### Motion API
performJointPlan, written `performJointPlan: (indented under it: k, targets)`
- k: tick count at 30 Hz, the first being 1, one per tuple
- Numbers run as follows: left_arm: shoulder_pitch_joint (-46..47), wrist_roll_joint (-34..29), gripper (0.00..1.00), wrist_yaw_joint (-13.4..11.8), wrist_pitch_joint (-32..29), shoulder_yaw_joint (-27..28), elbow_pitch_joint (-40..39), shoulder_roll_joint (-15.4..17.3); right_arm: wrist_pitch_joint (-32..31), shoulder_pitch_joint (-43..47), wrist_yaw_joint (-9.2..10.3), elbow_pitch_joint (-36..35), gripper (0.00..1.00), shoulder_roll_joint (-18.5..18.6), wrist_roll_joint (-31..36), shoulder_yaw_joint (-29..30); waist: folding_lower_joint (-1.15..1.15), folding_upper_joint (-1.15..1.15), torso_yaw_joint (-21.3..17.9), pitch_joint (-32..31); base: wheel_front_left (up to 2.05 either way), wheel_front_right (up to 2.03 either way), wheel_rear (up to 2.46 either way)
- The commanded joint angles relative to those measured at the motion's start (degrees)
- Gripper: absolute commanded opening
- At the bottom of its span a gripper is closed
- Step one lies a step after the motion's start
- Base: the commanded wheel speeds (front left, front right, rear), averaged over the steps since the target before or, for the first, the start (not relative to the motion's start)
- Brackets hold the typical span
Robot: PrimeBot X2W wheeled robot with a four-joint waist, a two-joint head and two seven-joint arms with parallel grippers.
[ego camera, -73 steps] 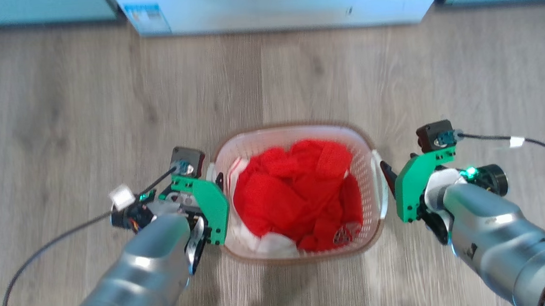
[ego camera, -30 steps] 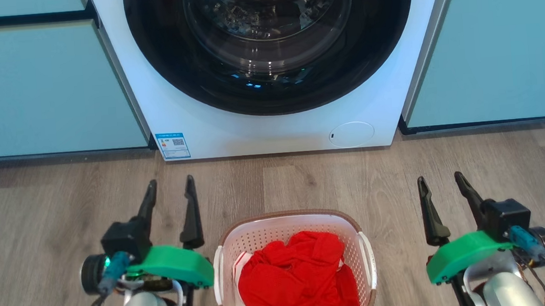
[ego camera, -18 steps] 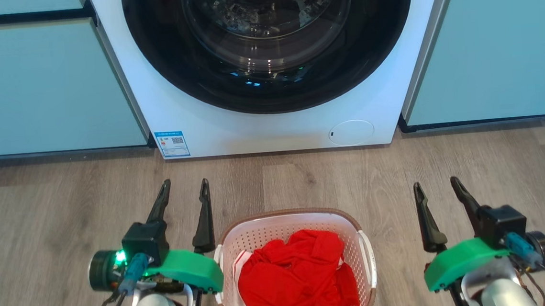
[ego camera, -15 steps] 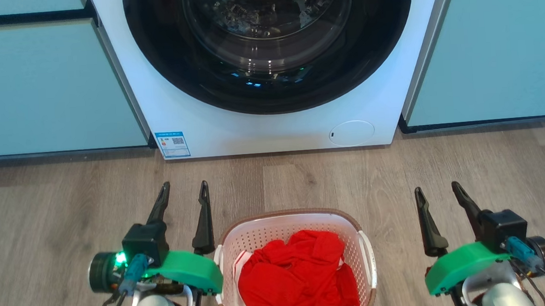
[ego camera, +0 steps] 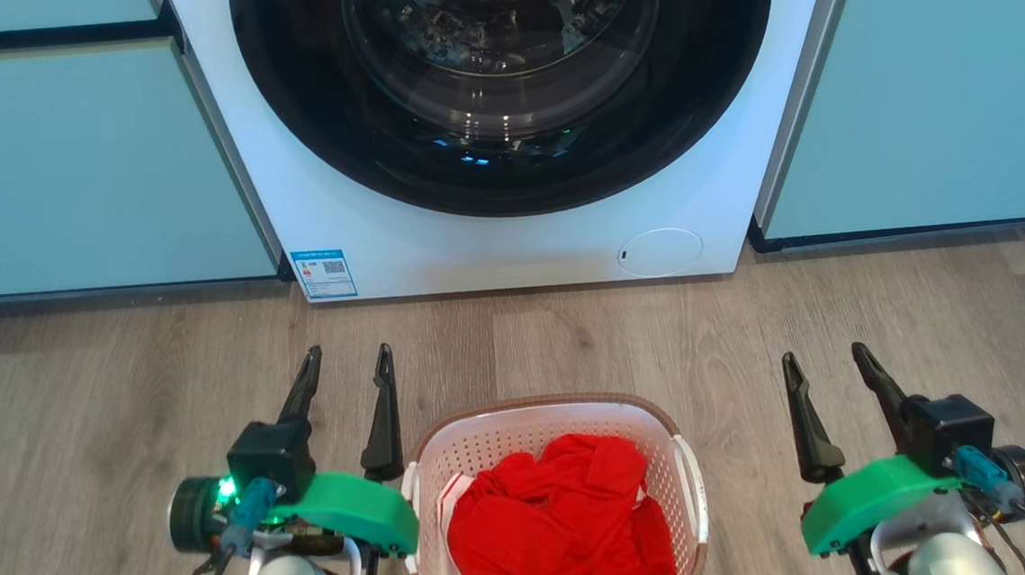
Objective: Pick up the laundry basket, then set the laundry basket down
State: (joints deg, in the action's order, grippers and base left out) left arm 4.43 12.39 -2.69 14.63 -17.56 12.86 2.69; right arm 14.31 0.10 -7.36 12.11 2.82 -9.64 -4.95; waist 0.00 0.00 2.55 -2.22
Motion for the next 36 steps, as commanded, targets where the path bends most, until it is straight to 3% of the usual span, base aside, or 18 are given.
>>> performJointPlan:
  k: [1, 13, 14, 18, 36]
  targets:
    - [1.6, 0.7, 1.00, 0.1, 0.4, 2.2, -2.1, 0.2, 0.7, -1.7, -0.13, -1.9, 1.00, 0.1, 0.0, -0.9, 0.00, 0.00, 0.0, 0.0, 0.00, 0.00, 0.00]
    - [1.3, 2.1, 1.00, 0.1, 0.4, 2.0, -1.9, 0.2, 0.7, -1.9, -0.13, -0.8, 1.00, 0.1, -0.6, -0.9, 0.00, 0.00, 0.2, -0.2, 0.00, 0.00, 0.00]
    - [-0.1, 1.8, 0.00, 0.2, 0.0, 0.0, 0.0, 0.0, 0.0, 0.0, 0.00, 0.7, 0.00, 0.0, -0.5, 0.1, 0.00, 0.00, 0.2, -0.2, 0.00, 0.00, 0.00]
    - [-2.2, 2.0, 0.00, 0.2, -0.1, -0.4, 3.5, 0.0, -0.2, 1.5, 0.00, 4.3, 0.00, -0.1, -0.7, -0.4, 0.00, 0.00, 0.2, -0.2, 0.00, 0.00, 0.00]
    - [-1.7, 13.2, 0.00, 1.5, -2.4, 2.3, 3.3, 0.5, -2.5, 0.5, -0.02, 4.0, 0.00, 0.4, -12.4, 0.5, 0.00, 0.00, -0.2, 0.2, 0.00, 0.00, 0.00]
